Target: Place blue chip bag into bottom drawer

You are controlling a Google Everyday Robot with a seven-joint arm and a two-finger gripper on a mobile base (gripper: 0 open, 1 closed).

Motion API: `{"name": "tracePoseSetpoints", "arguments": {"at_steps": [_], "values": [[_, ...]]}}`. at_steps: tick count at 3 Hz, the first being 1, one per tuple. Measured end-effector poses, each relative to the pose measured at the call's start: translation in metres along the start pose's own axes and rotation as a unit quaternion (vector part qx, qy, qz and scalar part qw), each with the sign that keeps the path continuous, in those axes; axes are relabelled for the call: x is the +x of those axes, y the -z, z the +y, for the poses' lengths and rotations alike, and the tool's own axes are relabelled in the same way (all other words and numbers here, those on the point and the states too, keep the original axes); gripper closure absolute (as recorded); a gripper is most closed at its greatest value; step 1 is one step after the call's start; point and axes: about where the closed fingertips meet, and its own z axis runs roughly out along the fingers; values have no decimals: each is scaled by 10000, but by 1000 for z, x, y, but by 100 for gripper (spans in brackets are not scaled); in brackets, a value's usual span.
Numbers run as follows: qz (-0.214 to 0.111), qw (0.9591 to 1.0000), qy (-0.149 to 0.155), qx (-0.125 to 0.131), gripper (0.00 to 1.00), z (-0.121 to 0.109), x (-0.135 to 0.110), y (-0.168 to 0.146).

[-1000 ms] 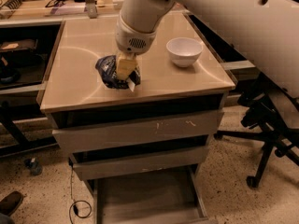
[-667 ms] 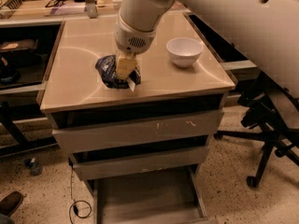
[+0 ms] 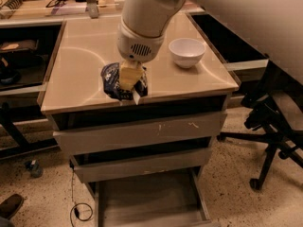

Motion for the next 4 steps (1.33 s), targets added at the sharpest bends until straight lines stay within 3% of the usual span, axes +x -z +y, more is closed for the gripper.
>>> {"name": "tracePoseSetpoints", "arguments": {"at_steps": [1, 2, 4], "values": [[51, 9997, -232, -6, 100, 30, 3, 11], [50, 9997, -233, -6, 100, 30, 3, 11], [-178, 9979, -600, -160, 100, 68, 4, -10]]}}
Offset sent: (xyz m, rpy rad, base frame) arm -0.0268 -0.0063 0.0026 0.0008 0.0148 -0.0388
